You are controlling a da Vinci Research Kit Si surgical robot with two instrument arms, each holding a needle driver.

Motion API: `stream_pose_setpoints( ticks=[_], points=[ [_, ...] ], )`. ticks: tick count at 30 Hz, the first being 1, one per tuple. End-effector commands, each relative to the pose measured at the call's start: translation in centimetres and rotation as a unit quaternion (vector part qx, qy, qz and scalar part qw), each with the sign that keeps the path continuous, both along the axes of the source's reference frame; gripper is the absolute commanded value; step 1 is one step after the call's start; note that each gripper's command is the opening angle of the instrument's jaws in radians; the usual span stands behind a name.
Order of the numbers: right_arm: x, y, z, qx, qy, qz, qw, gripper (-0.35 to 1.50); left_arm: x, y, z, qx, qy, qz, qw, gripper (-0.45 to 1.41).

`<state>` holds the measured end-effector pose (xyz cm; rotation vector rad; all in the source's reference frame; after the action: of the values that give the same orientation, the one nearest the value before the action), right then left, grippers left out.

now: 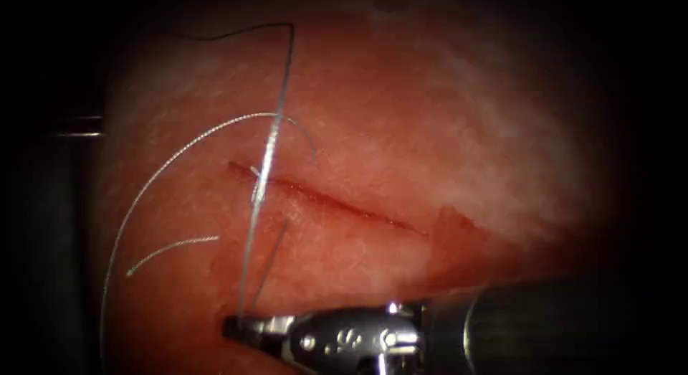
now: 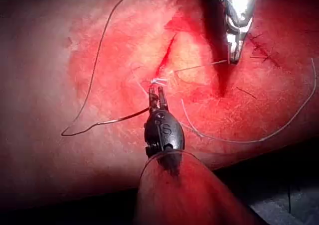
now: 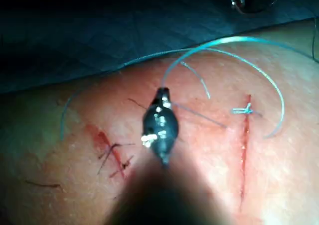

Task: Wound Closure

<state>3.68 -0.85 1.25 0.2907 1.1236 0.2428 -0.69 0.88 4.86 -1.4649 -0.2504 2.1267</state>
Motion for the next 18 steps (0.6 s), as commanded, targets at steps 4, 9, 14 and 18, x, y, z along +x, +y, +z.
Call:
stream_pose_setpoints(
  ticks=[4, 9, 14, 18],
  points=[
    [0.17, -0.19, -0.53, -0.026, 0.010, -0.013, 1.000, -0.35, -0.04, -0.11, 0.04, 0.003, -0.001, 0.001, 1.000, -0.45],
    [0.04, -0.02, -0.42, -0.069, 0.002, 0.014, 0.998, 0.94, 0.00, -0.10, 0.04, 0.003, -0.001, 0.002, 1.000, -0.45],
    [-0.22, 0.24, 0.01, -0.082, -0.015, 0.038, 0.996, 1.16, 0.05, -0.09, 0.05, 0.003, 0.002, 0.002, 1.000, -0.45],
    [-0.39, 0.39, 0.39, -0.092, -0.029, 0.051, 0.994, 1.18, 0.07, -0.08, 0.06, 0.005, 0.002, 0.000, 1.000, -0.45]
  ],
)
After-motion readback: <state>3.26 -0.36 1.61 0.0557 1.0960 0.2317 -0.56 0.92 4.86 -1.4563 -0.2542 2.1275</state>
